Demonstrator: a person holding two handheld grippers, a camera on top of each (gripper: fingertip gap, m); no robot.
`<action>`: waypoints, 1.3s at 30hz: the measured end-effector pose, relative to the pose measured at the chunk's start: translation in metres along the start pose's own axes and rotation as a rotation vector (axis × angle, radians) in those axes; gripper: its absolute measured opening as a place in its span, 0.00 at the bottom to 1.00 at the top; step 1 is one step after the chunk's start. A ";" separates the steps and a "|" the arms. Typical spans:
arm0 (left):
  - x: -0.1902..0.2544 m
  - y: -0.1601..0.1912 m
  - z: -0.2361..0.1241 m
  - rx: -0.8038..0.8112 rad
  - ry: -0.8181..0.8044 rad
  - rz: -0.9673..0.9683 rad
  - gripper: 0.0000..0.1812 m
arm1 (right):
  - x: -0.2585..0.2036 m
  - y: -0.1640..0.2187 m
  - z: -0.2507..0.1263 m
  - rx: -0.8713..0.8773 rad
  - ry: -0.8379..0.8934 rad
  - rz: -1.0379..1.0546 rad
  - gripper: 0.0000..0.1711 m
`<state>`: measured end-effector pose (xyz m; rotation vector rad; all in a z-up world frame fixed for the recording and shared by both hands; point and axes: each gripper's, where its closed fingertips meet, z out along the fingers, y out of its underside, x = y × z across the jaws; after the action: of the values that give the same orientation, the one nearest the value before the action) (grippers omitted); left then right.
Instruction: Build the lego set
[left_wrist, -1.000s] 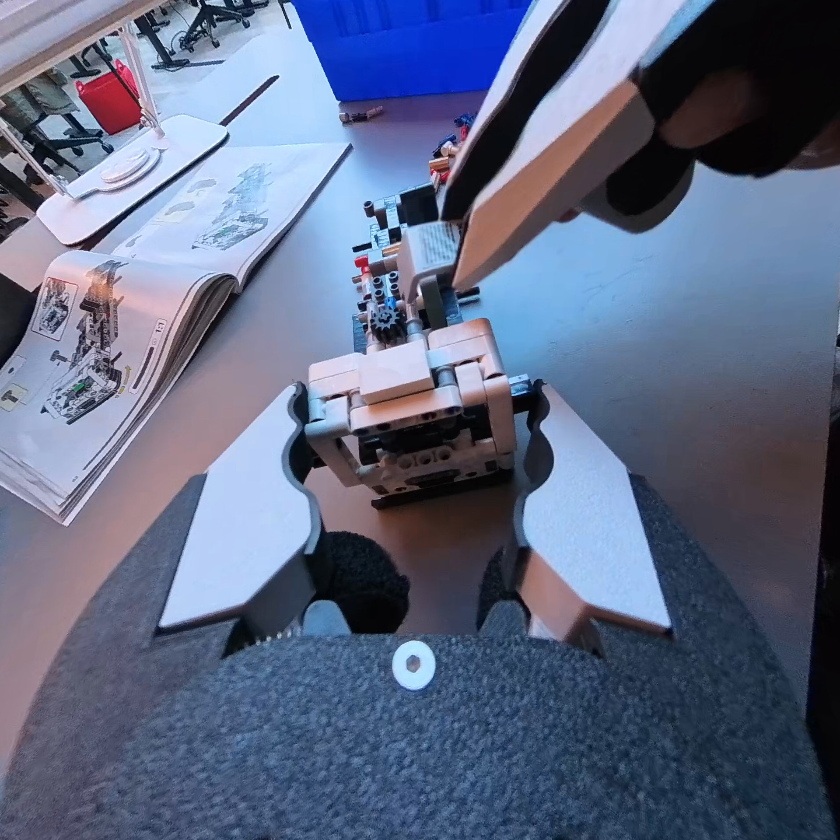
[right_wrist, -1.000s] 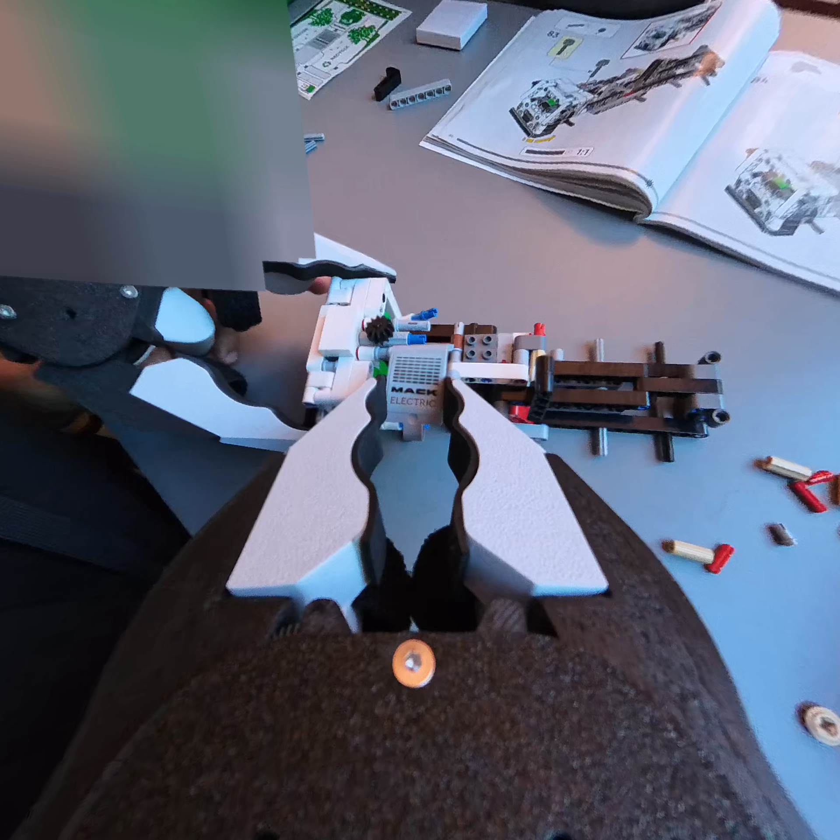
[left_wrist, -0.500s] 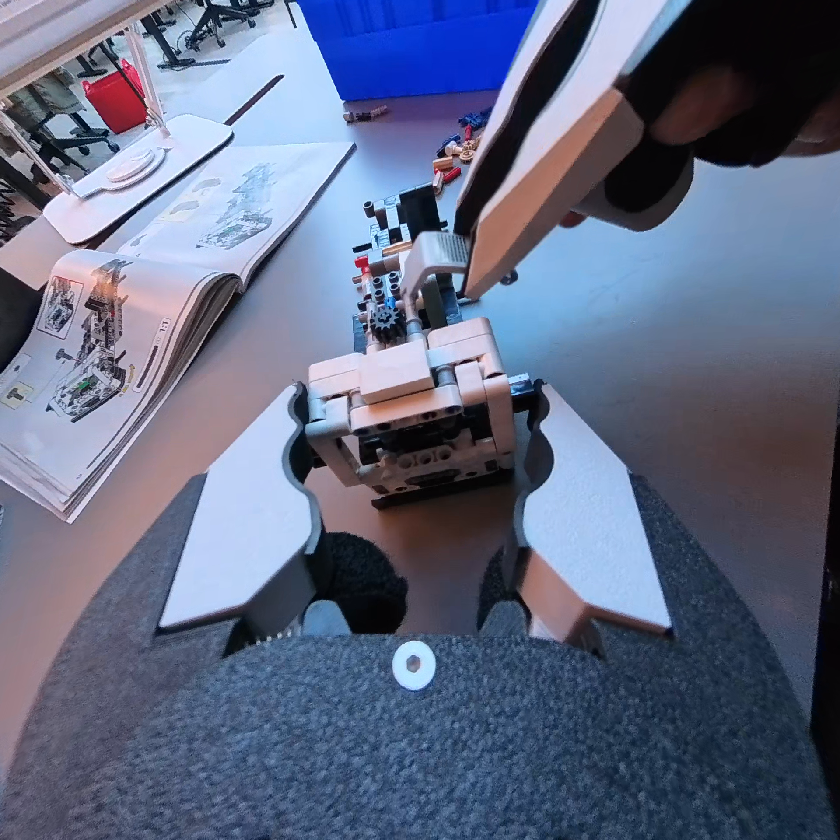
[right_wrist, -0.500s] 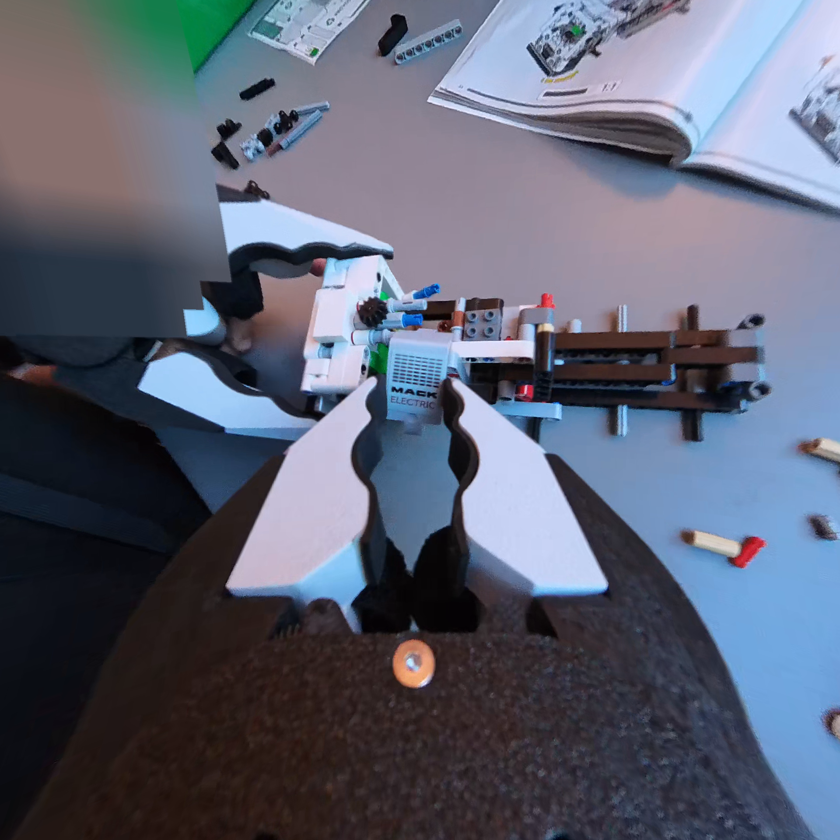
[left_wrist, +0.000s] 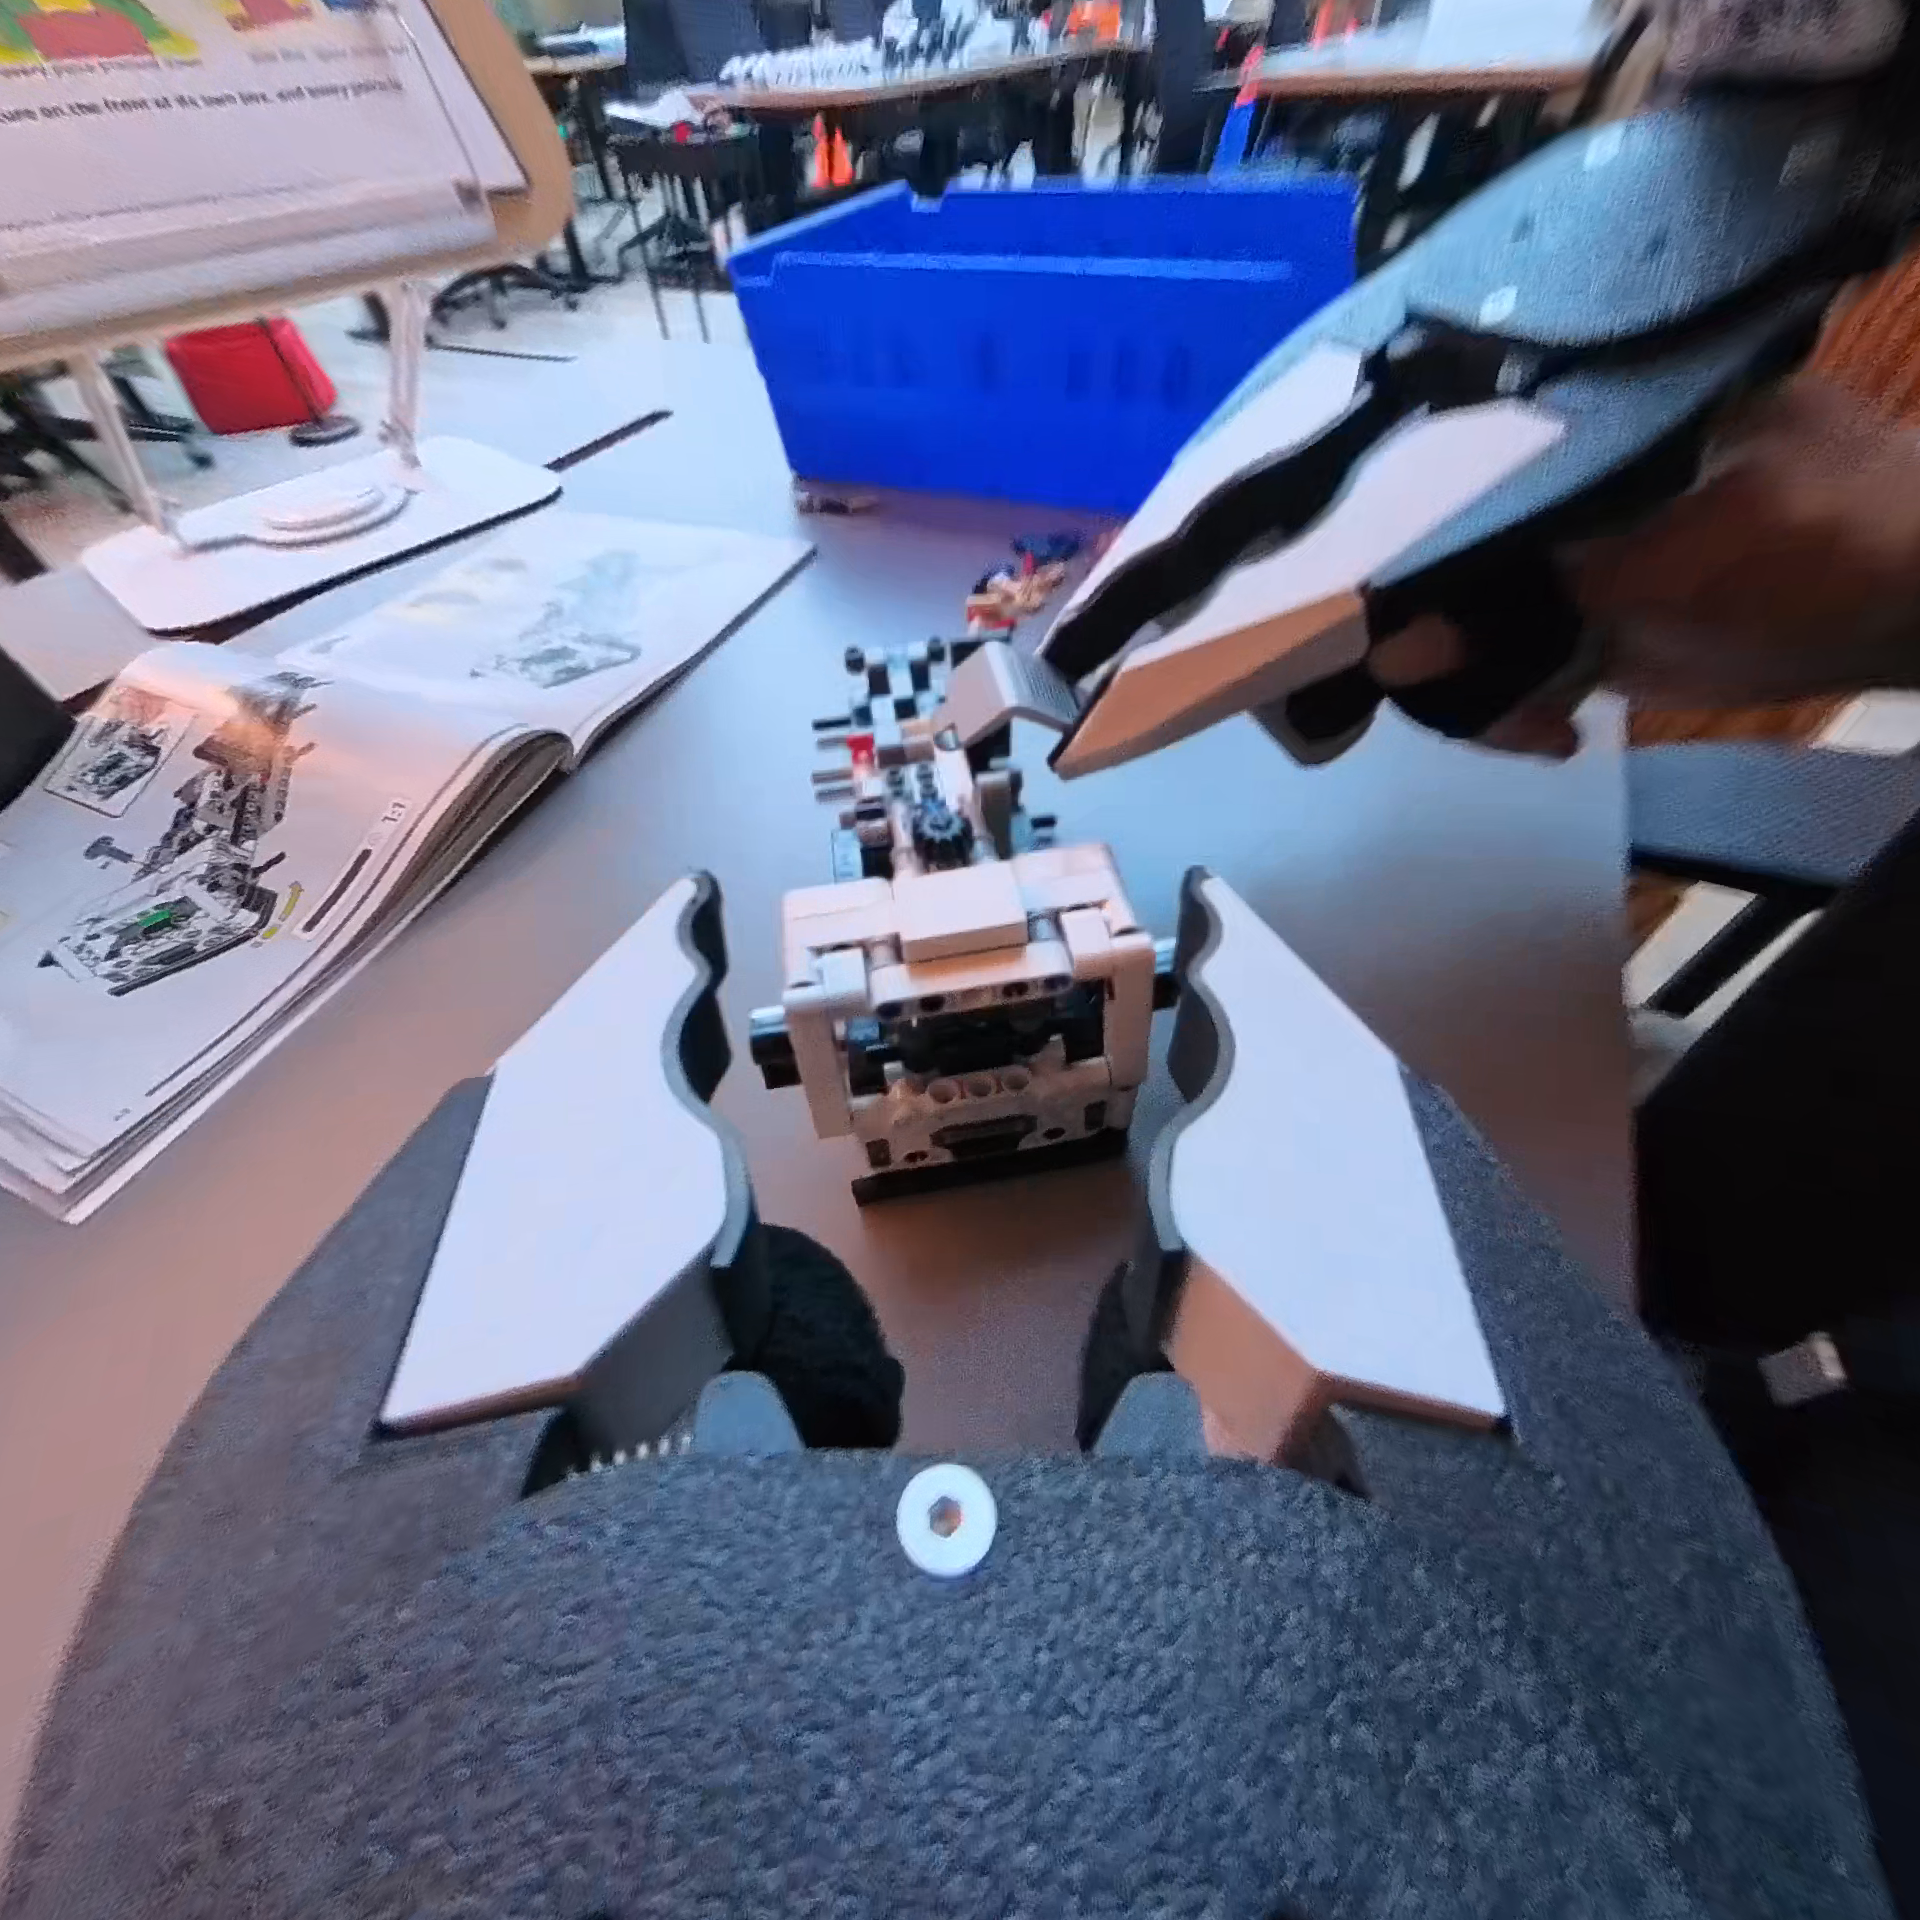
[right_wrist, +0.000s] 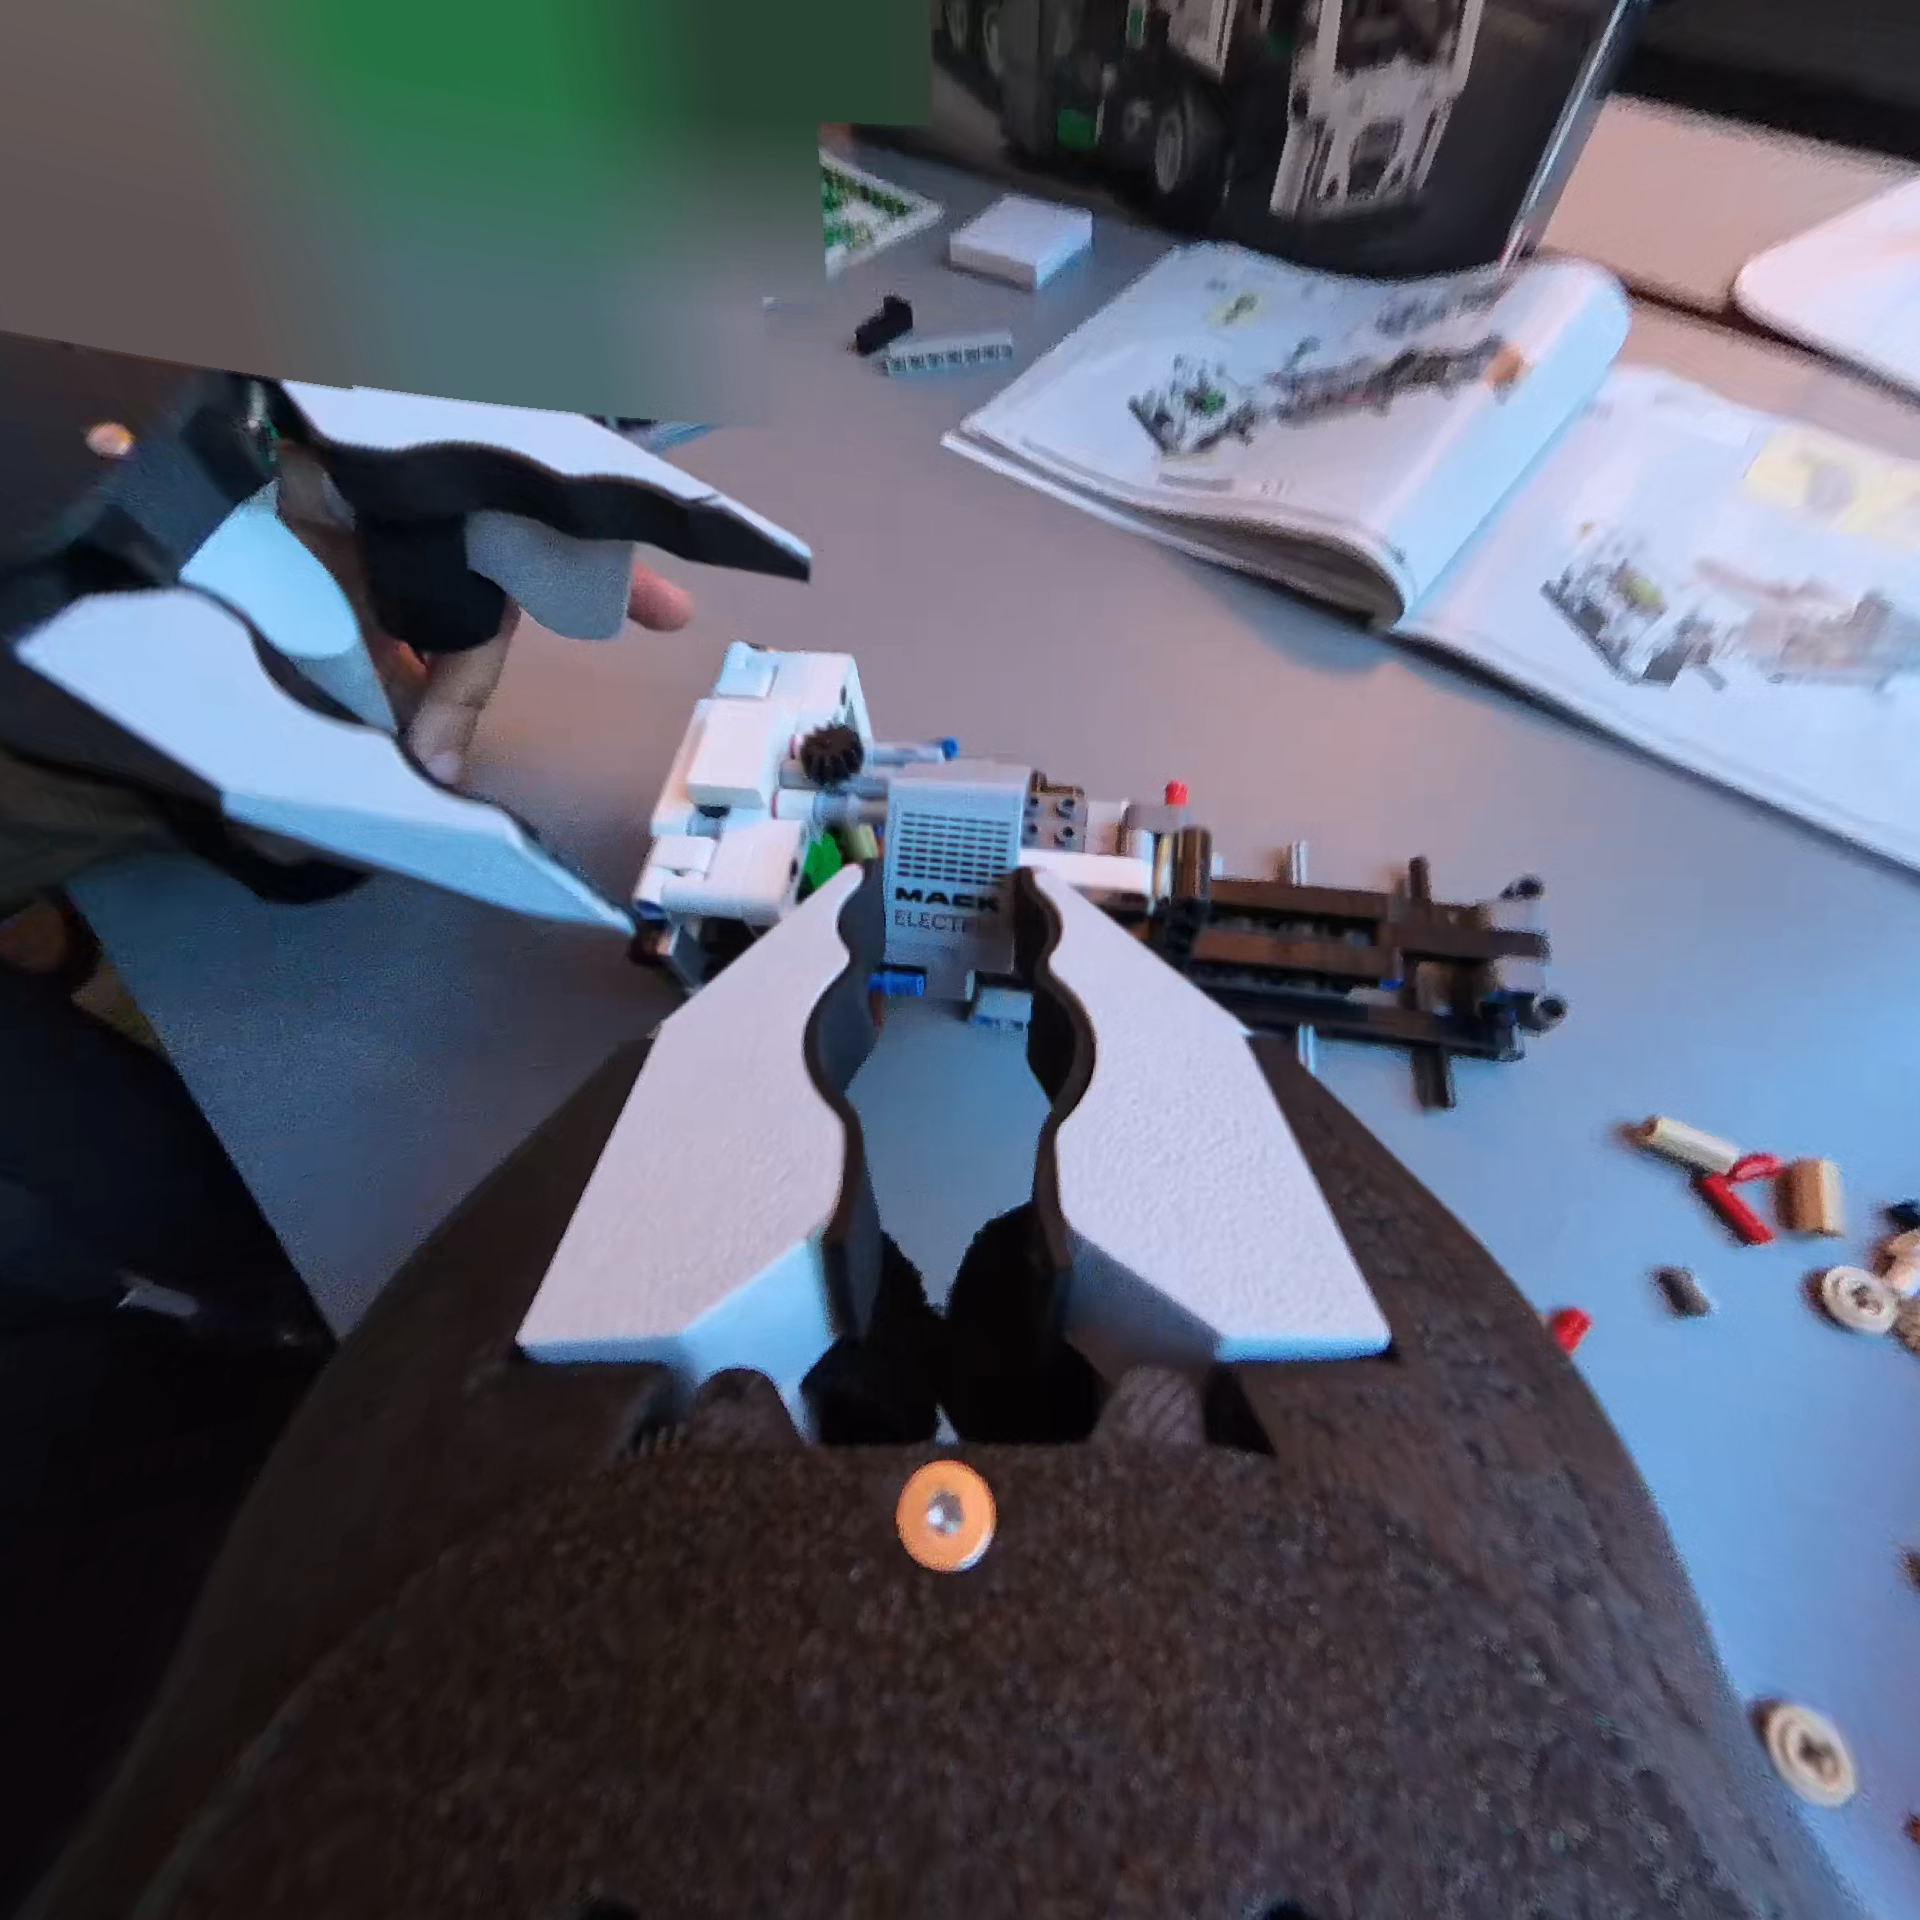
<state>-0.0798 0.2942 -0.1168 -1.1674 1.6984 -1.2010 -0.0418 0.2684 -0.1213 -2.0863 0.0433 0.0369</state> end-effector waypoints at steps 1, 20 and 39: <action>-0.001 -0.007 -0.004 0.027 0.021 -0.034 0.44 | -0.004 -0.007 -0.002 0.053 -0.003 -0.036 0.14; 0.017 -0.059 -0.018 0.182 0.375 -0.546 0.00 | -0.045 -0.031 -0.018 0.240 0.041 -0.275 0.14; 0.032 -0.057 -0.014 0.111 0.478 -0.592 0.03 | -0.046 -0.023 -0.018 0.153 0.116 -0.391 0.14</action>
<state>-0.0878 0.2596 -0.0605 -1.4482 1.6261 -2.0438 -0.0864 0.2644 -0.0904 -1.9090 -0.2824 -0.3154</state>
